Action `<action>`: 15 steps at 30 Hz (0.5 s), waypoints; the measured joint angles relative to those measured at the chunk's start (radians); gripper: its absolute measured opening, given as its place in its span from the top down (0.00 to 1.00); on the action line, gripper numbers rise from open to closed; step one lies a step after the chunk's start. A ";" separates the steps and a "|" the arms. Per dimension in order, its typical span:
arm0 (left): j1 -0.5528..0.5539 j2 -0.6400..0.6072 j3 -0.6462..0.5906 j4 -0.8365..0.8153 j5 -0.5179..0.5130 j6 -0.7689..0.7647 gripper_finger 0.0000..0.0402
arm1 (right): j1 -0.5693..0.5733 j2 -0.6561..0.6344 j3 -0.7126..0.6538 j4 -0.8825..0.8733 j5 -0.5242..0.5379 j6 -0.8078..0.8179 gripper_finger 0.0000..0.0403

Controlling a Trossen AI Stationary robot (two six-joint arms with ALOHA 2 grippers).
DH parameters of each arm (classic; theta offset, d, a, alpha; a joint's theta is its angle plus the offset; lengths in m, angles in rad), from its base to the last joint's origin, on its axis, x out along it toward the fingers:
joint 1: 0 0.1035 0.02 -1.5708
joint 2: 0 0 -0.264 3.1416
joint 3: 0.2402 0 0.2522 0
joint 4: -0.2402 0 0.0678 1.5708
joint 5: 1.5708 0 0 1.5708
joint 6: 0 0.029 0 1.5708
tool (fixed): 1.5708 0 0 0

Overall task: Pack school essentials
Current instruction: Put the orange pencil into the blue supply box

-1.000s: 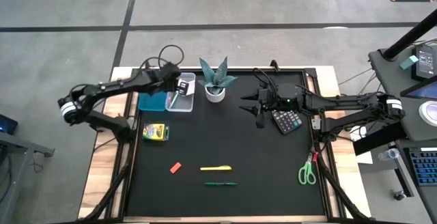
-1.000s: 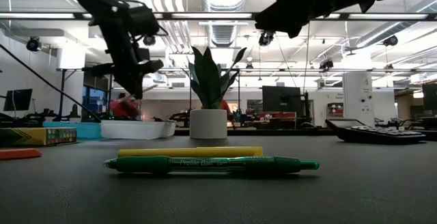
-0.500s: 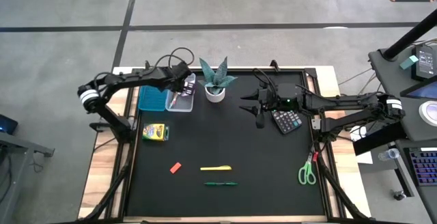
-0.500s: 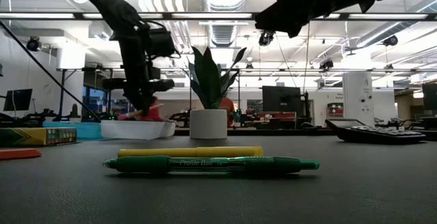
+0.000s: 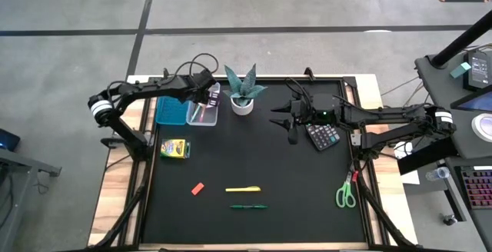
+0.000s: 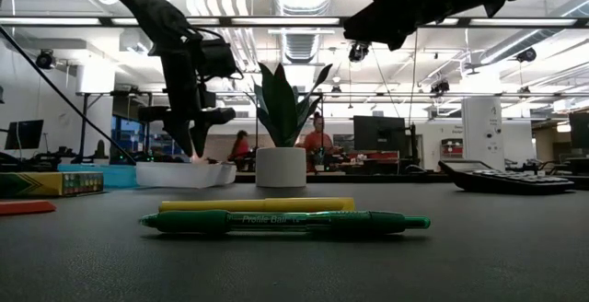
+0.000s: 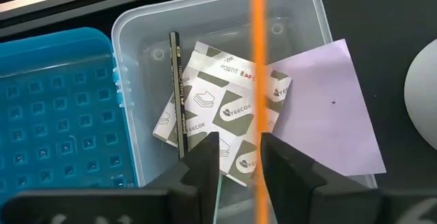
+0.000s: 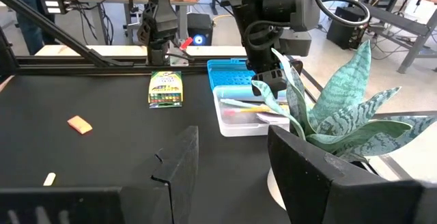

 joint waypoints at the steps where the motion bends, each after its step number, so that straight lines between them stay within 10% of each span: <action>1: 0.000 0.000 0.000 0.000 -0.001 0.002 0.76 | 0.000 0.000 0.000 0.000 0.000 0.000 0.59; 15: -0.008 -0.002 -0.002 0.076 -0.001 0.081 0.72 | 0.000 0.000 0.000 0.000 0.000 0.001 0.59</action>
